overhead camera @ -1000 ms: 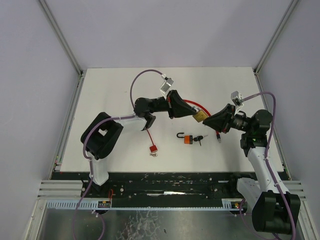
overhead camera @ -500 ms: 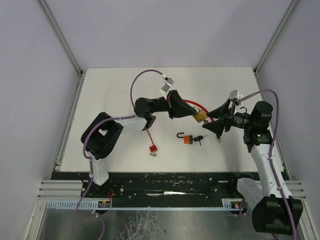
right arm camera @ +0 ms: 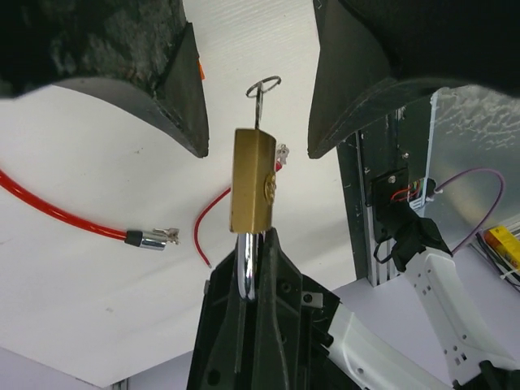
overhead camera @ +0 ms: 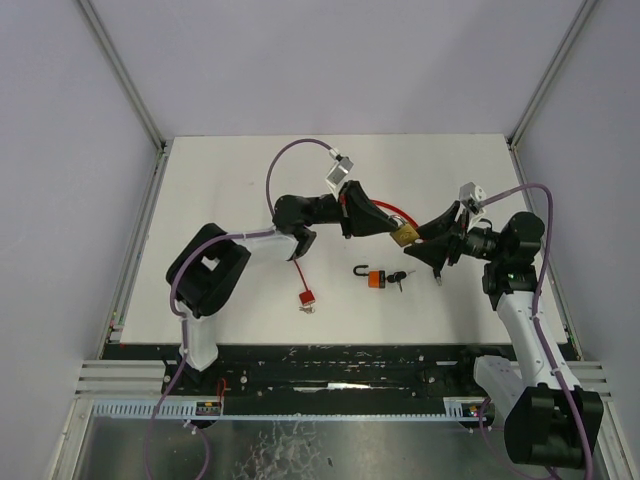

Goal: Lock with the key

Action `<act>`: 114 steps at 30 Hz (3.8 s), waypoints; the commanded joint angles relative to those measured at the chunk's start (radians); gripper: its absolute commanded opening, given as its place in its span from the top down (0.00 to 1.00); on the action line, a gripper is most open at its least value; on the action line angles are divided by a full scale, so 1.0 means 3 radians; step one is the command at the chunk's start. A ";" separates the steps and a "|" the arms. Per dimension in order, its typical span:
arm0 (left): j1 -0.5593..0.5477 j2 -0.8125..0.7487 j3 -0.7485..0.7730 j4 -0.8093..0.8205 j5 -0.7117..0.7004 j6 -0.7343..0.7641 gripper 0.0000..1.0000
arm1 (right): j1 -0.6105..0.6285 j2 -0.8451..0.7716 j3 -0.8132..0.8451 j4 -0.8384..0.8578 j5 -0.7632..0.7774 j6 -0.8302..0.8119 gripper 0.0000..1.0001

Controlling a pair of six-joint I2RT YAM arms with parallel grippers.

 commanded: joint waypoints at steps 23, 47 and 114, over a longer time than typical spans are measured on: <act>-0.0063 0.0088 0.0218 0.0315 -0.0013 -0.0163 0.59 | 0.0051 0.0064 0.0171 0.0483 -0.0048 0.0562 1.00; -0.0161 0.0234 0.0228 0.0312 -0.0159 0.0154 0.61 | -0.0094 0.0091 0.0109 0.0880 -0.0003 0.0952 1.00; -0.0355 0.0147 0.0105 0.0343 -0.0874 -0.0322 1.00 | -0.0211 0.0050 0.0263 0.0101 0.0062 0.0471 0.73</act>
